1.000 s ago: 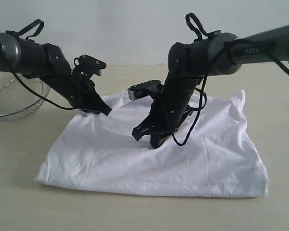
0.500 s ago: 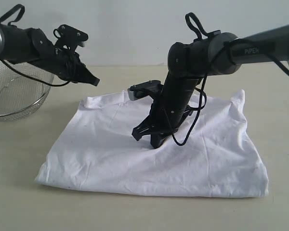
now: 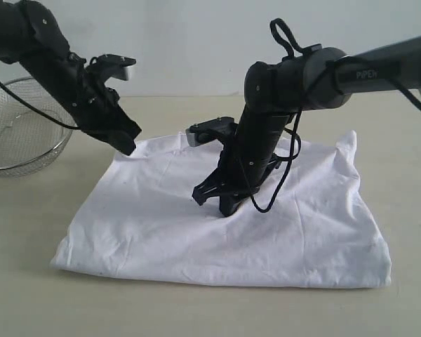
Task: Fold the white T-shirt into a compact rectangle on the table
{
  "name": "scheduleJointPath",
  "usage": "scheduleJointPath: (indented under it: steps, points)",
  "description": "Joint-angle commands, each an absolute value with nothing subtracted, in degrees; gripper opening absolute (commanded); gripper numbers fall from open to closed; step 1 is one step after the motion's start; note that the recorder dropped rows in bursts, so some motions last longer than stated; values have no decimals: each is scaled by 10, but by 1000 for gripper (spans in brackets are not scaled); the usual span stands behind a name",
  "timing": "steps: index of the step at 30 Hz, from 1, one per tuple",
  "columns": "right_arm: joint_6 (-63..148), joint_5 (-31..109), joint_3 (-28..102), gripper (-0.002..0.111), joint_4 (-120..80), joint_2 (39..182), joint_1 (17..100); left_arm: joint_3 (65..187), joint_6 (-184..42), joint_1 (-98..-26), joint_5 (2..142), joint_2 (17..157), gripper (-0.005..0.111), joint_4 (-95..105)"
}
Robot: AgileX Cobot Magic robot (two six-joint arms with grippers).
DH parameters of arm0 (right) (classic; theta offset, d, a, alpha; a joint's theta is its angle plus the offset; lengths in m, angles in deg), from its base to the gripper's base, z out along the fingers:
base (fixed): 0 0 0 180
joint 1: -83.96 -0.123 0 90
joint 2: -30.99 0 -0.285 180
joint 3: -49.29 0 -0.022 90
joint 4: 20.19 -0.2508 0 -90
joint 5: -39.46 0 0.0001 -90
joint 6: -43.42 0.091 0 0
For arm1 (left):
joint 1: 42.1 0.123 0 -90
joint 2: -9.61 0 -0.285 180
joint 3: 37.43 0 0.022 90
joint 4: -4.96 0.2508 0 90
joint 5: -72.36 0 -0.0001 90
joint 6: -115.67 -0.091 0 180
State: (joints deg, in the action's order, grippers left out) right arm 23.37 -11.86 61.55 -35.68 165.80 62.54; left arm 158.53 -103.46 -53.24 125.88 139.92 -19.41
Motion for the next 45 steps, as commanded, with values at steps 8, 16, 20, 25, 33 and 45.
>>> scheduleJointPath:
  steps: [8,16,20,25,33,45]
  points:
    - [232,-137,601,0,-333,1683,627,1587,-1059,-534,1199,1470,5,-215]
    - [232,-139,601,0,-333,1683,627,1606,-1010,-532,935,1480,5,-152]
    - [232,-140,601,0,-333,1683,627,1646,-1010,-527,924,1480,5,-141]
    - [229,-139,601,0,-324,1683,627,1677,-1010,-527,1021,1462,5,-141]
    - [300,-148,601,0,-213,1648,642,1677,-1012,-527,1232,1411,5,-137]
    - [310,-188,601,0,-212,1580,697,1549,-1121,-557,1346,1376,5,-398]
